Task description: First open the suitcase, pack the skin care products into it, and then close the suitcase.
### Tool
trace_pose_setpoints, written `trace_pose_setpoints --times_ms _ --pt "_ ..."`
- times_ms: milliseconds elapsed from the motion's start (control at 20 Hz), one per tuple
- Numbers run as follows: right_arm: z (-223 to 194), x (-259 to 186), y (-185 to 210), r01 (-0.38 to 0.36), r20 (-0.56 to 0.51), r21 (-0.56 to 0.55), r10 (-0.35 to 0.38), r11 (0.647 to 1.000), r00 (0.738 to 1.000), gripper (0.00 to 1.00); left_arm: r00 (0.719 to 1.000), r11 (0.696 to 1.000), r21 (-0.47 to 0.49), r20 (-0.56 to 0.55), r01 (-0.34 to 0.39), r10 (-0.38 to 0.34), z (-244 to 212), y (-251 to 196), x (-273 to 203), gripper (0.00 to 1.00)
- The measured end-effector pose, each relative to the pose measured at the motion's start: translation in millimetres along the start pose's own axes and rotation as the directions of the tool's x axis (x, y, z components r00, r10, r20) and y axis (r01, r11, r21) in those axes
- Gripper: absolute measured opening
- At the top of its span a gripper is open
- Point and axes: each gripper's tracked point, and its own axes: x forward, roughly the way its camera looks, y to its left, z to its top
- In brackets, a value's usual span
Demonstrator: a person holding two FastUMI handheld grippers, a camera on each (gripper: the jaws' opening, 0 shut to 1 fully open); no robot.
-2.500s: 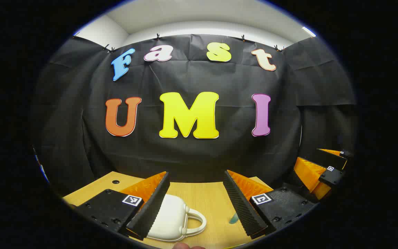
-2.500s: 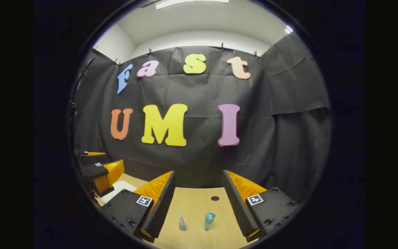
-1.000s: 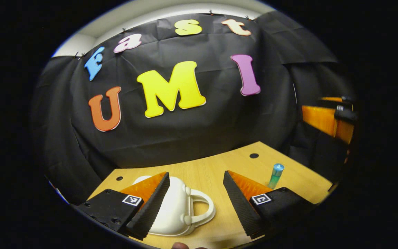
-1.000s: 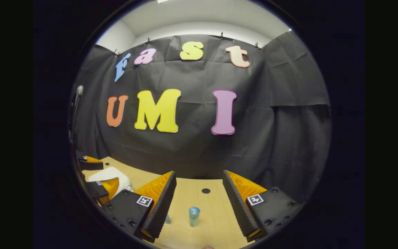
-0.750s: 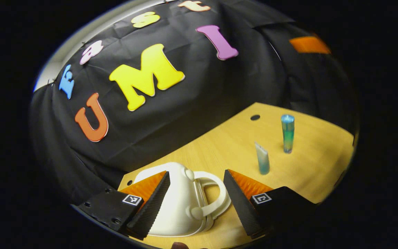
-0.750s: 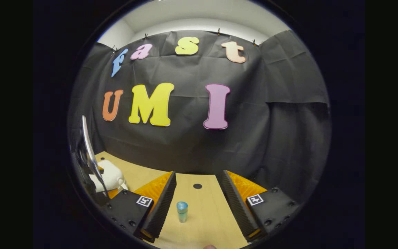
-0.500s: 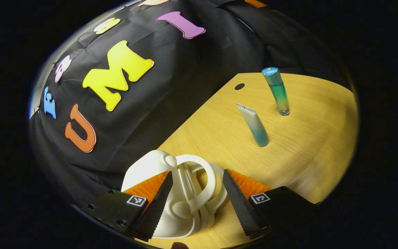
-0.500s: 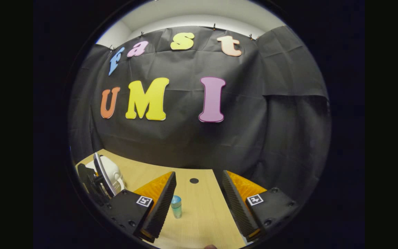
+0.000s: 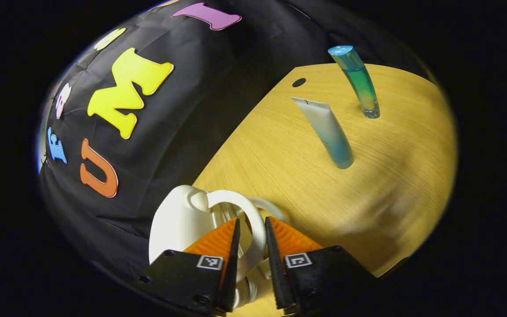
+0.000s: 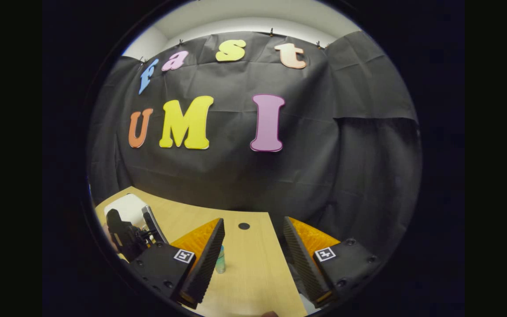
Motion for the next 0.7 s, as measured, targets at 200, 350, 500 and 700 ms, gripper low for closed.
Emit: trace_pose_setpoints --times_ms 200,350,500,700 --pt "0.5 -9.7 -5.9 0.032 0.006 0.014 -0.032 0.999 0.999 0.8 1.0 0.999 -0.027 -0.01 0.024 -0.024 1.0 1.2 -3.2 0.17" --pt "5.0 -17.1 -4.3 0.045 0.02 0.015 -0.045 0.999 0.999 0.8 0.999 0.994 -0.097 0.006 0.049 -0.049 9.4 6.6 -13.7 0.1" --pt "10.7 -22.5 4.1 0.044 0.032 0.015 -0.044 0.999 0.999 0.81 0.995 0.975 -0.199 0.032 0.101 -0.096 14.9 18.7 -22.1 0.05" --pt "27.8 -28.9 19.6 0.037 0.069 0.003 -0.037 0.999 0.997 0.79 0.991 0.95 -0.296 0.11 0.101 -0.071 30.4 56.5 -53.2 0.04"
